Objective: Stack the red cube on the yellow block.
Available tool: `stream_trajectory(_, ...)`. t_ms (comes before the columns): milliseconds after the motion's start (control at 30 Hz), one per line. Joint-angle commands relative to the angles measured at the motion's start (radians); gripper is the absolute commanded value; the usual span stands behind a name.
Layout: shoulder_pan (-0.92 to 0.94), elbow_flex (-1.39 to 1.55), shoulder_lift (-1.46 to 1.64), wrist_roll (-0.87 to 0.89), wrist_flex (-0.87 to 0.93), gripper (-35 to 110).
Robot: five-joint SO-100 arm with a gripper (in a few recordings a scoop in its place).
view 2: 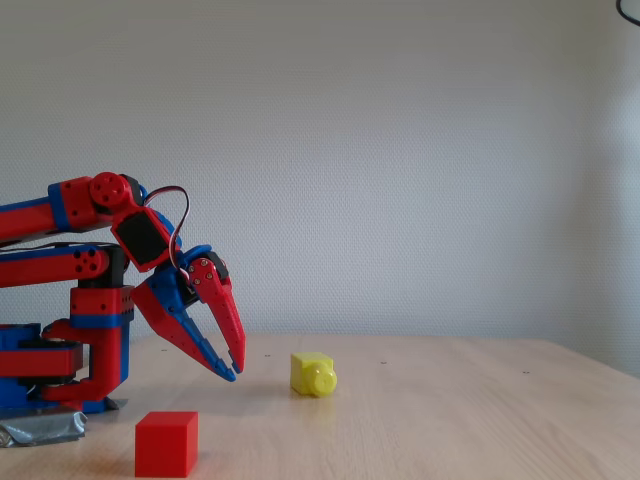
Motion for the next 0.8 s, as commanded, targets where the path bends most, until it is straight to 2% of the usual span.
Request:
stream_trajectory(0, -0.041, -0.026, 0.008, -0.023, 0.015, 0)
stream_trajectory(333, -0.040, -0.026, 0.008, -0.023, 0.015, 0)
stream_trajectory(433, -0.006, -0.037, -0.058, -0.043, -0.035, 0)
stream_trajectory(767, 0.052, -0.414, -0.445, -0.061, -0.146, 0)
